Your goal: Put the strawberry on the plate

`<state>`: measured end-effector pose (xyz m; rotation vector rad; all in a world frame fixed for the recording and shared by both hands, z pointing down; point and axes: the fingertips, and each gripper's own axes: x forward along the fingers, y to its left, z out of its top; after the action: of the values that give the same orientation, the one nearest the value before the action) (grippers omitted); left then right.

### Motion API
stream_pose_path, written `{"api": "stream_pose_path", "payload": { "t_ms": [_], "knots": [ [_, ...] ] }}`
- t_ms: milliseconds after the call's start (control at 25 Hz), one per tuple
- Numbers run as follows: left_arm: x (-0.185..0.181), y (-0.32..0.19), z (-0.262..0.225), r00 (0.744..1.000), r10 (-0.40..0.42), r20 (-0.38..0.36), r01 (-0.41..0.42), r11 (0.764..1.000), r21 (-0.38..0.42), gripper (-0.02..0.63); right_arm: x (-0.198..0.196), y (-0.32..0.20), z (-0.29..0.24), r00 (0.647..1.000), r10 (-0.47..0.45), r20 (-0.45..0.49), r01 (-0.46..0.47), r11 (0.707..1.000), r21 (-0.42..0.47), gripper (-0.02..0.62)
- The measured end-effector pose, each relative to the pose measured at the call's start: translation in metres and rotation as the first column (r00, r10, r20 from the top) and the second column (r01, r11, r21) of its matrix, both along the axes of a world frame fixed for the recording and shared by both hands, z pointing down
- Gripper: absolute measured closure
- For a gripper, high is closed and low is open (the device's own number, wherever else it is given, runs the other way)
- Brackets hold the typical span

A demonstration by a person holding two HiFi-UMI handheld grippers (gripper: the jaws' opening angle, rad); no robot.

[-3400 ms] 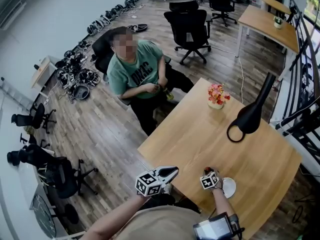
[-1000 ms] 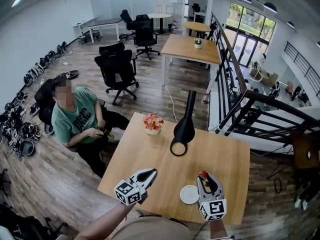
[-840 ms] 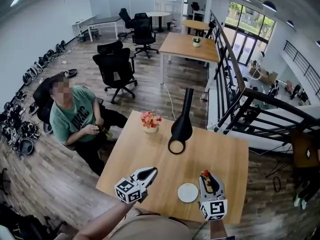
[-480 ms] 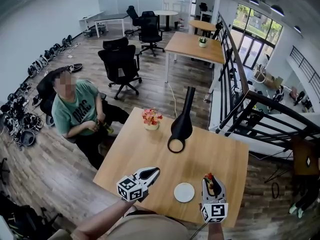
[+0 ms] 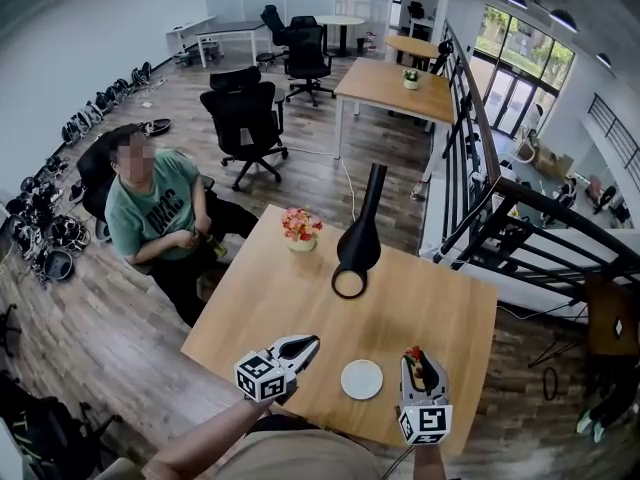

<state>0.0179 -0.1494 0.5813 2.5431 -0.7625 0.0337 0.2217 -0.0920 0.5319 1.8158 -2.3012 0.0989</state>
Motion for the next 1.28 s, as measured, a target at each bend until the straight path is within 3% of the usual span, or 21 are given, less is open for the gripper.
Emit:
{"api": "stream_pose_path", "payload": {
  "t_ms": [920,1280],
  "knots": [
    [0.023,0.009,0.051,0.995,0.011,0.104,-0.002,0.997,-0.08,0.601,0.025,0.009,0.077,0.998,-0.039,-0.054,0.031,0.99,-0.139,0.457],
    [0.033,0.017,0.056,0.995,0.065,0.072,-0.057,0.992,-0.117,0.601,0.018,0.013,0.093,0.995,-0.069,-0.066,0.057,0.984,-0.168,0.457]
  ]
}}
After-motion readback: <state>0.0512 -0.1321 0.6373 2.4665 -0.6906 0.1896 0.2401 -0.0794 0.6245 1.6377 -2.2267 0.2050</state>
